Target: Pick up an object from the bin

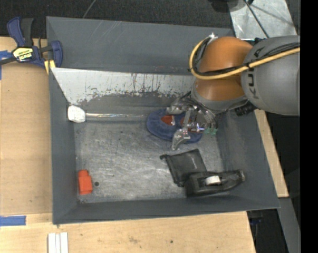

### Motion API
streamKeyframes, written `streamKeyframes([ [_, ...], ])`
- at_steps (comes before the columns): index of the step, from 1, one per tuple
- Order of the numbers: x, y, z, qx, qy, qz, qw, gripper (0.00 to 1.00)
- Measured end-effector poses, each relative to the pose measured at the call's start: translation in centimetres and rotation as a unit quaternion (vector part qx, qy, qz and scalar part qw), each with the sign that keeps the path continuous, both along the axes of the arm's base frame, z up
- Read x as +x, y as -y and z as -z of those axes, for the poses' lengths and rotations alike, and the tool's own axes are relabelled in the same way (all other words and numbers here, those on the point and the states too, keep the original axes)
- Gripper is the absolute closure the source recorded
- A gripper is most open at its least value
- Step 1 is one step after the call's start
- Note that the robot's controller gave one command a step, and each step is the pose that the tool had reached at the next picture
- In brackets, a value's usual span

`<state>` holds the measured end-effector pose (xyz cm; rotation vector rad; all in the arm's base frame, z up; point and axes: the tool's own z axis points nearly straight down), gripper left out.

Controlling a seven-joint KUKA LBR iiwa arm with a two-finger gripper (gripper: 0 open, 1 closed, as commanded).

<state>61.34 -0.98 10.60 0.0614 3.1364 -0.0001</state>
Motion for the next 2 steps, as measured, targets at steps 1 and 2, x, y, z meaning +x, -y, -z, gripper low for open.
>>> streamKeyframes([
  [1, -0.2, -0.1, 0.0, 0.0, -0.0017, 0.0, 1.0, 1.0],
  [2, 0.3, 1.1, -12.5, 0.0, 0.0043, 0.004, 1.0, 1.0],
])
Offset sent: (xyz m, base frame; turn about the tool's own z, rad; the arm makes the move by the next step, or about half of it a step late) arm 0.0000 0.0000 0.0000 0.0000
